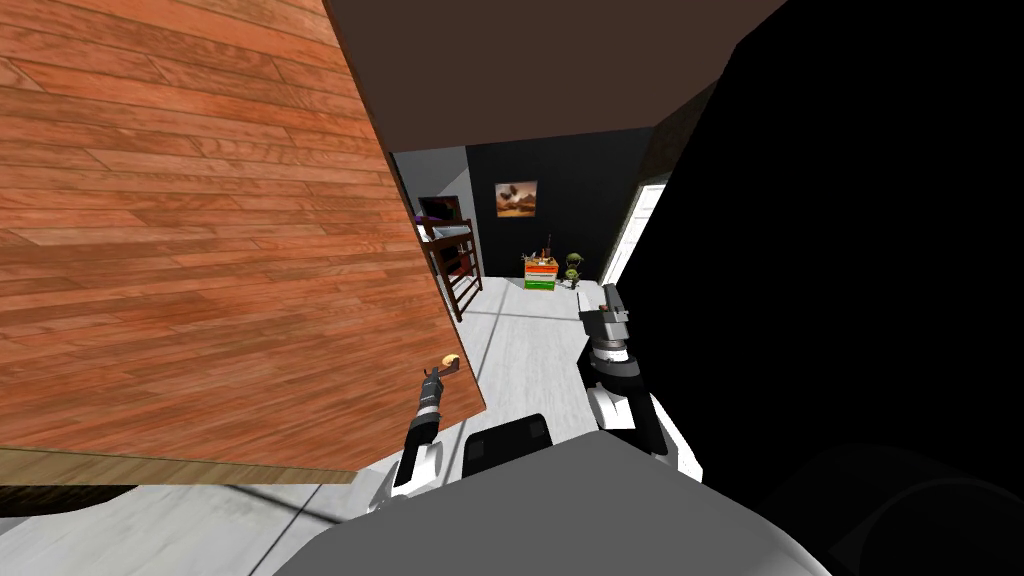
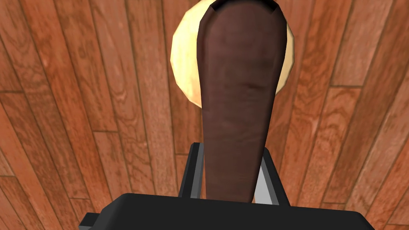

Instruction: Push the door open

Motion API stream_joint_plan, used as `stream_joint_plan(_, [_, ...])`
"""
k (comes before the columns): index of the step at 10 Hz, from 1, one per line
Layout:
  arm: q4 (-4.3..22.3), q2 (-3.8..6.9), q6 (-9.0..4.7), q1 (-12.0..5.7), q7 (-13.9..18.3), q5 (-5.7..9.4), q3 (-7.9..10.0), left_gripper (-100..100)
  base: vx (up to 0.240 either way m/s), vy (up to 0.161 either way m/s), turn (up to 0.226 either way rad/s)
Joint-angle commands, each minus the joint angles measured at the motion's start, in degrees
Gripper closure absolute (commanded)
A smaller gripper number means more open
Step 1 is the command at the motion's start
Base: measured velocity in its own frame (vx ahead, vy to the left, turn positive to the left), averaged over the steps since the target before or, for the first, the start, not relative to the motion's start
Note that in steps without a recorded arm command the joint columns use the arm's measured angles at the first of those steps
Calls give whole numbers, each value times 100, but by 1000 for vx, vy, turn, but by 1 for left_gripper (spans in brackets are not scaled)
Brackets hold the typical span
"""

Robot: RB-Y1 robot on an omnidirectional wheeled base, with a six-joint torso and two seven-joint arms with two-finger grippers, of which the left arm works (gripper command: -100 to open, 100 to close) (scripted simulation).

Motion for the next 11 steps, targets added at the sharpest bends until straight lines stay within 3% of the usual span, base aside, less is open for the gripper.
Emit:
stream_joint_plan(1, [78,-19,-59,-87,-33,59,139,100,178,-107,88])
stream_joint_plan(5, [116,-178,-41,-135,-94,154,351,100,147,-92,74])
stream_joint_plan(7, [107,-50,-41,-88,-106,203,459,100,84,-8,40])
stream_joint_plan(11, [115,-3,-45,-98,-161,295,633,100,167,-55,42])
